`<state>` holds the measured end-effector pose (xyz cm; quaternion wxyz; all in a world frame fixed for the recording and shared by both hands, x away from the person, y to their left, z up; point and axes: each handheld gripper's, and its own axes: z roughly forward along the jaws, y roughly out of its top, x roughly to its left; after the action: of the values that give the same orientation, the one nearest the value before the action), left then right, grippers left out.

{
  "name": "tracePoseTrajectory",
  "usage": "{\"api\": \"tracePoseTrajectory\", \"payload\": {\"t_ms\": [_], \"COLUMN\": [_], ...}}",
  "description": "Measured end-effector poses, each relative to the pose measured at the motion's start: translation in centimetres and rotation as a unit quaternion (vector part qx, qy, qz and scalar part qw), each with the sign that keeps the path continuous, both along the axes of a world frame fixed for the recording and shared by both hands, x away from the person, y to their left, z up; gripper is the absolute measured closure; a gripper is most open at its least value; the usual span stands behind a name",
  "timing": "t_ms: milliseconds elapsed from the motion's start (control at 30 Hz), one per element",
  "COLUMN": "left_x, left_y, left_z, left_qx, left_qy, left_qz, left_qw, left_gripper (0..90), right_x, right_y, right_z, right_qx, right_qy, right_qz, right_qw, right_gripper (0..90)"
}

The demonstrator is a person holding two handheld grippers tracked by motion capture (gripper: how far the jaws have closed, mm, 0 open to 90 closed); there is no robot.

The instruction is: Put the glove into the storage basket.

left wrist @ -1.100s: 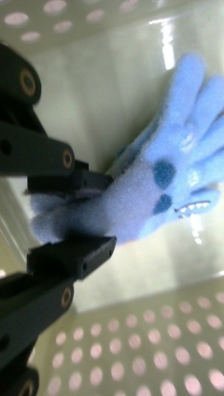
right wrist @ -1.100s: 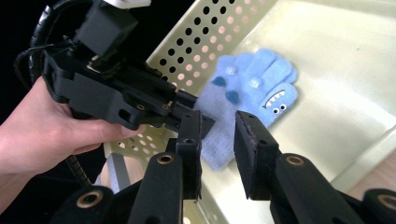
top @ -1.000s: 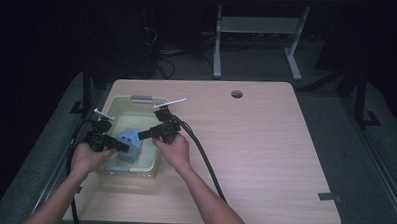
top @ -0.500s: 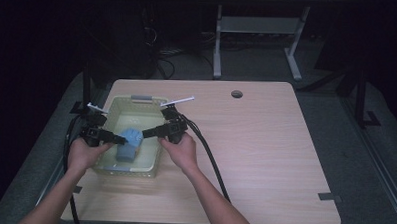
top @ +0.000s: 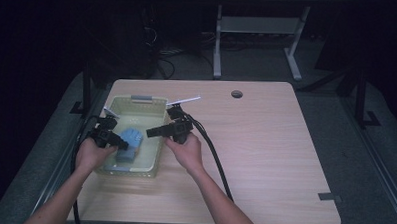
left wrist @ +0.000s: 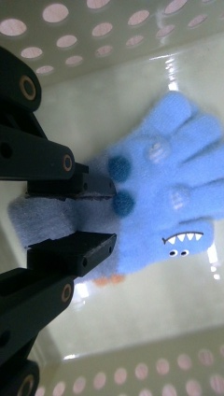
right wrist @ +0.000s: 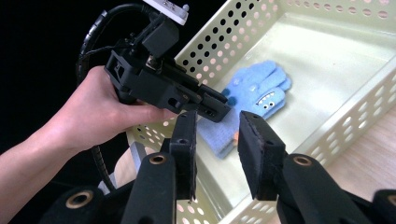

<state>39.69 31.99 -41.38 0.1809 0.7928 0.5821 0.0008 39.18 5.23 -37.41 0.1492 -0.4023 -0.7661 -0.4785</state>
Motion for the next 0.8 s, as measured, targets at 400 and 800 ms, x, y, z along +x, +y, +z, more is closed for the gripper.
{"api": "tracePoseTrajectory", "payload": {"t_ms": [400, 800], "left_x": [-0.6, -1.1], "left_y": [0.0, -1.2], "left_z": [1.7, 3.8], "left_qx": [-0.046, -0.093], "left_qy": [-0.034, -0.065], "left_qz": [0.001, -0.009], "left_qw": [0.9984, 0.9935], "left_gripper": [61.3, 56.9], "right_x": [-0.5, -0.2], "right_y": [-0.8, -2.5], "right_z": [-0.2, 0.1], "right_qx": [0.009, 0.021], "right_qy": [-0.007, 0.004], "right_qz": [-0.001, -0.012], "right_qw": [0.9999, 0.9997], "right_gripper": [64.8, 58.6]}}
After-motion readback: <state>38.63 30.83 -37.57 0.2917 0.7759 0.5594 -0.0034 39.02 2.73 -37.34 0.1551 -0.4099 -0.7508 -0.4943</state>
